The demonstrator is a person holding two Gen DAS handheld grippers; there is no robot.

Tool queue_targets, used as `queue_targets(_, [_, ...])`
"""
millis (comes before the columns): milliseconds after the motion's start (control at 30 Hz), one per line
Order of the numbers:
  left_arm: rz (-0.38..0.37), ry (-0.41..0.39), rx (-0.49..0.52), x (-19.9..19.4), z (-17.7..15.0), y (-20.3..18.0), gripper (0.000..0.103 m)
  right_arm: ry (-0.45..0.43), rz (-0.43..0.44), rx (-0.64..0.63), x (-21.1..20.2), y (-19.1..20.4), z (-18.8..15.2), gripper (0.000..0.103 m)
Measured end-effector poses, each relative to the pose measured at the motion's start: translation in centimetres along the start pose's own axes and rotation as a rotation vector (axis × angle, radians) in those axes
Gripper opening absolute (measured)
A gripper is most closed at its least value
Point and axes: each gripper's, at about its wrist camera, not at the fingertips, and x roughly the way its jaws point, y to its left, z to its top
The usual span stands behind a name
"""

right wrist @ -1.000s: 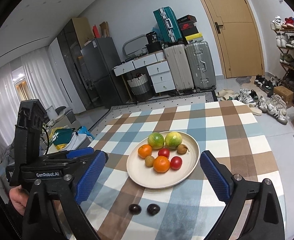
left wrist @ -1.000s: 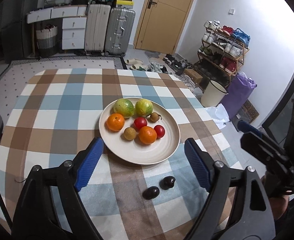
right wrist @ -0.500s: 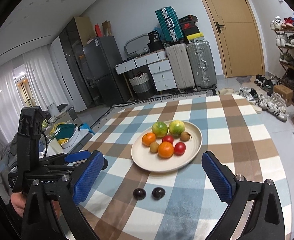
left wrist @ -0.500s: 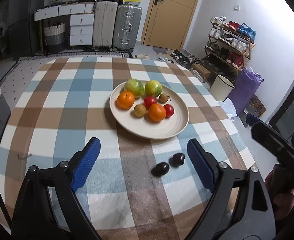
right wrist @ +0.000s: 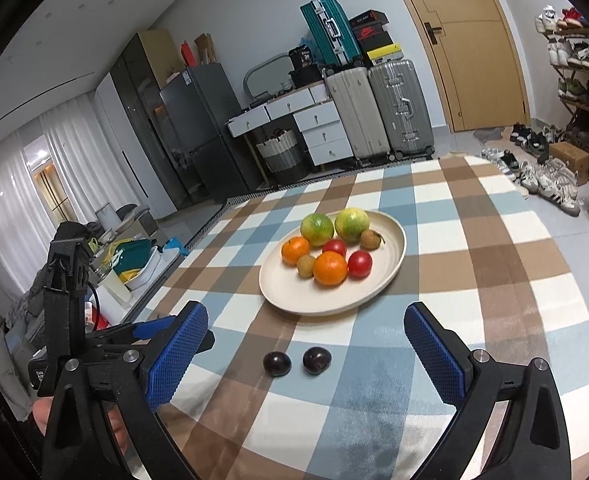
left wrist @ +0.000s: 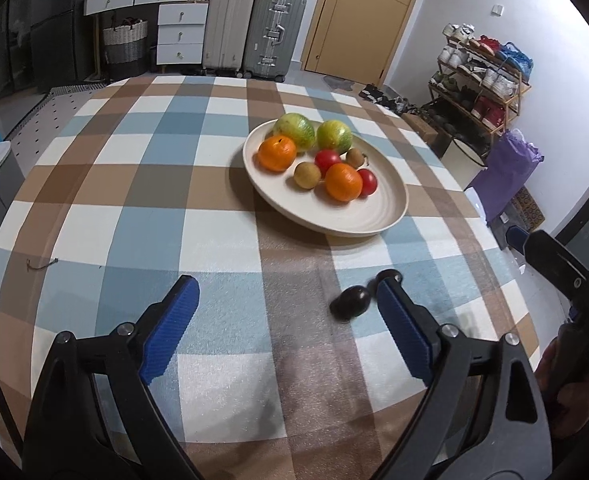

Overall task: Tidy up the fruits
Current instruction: 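Raise both tools from the plate and move toward the dark plums, then lower the right tool onto a dark plum and close its fingers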

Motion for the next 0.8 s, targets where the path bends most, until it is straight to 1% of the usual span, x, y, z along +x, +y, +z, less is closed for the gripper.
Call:
queue_targets(200, [0.017, 0.023, -0.013, 1.5, -0.4, 0.5, 0.090, 0.062, -0.017, 0.008, 1.6, -0.8, -1.2, 0.101])
queue_targets(300, [0.015, 0.036, -0.020, 2.2, -0.4, 0.8, 0.092, 0.092, -0.048, 0.000, 2.4, -1.0, -1.5, 0.101])
queue_targets(433, [0.026, 0.030, -0.039, 2.8, -0.4, 1.2, 0.100, 0.129, -0.066, -0.012, 3.4, -1.2, -2.0, 0.100])
queue_targets(667, [0.023, 0.053, -0.055, 3.9, -0.2, 1.9, 0.100, 0.198, -0.068, -0.037, 5.2, -1.2, -2.8, 0.100])
queue_targets(800, [0.028, 0.065, -0.052, 4.3, -0.1, 2.1, 0.101, 0.232, -0.101, -0.097, 6.3, -0.6, -3.1, 0.101])
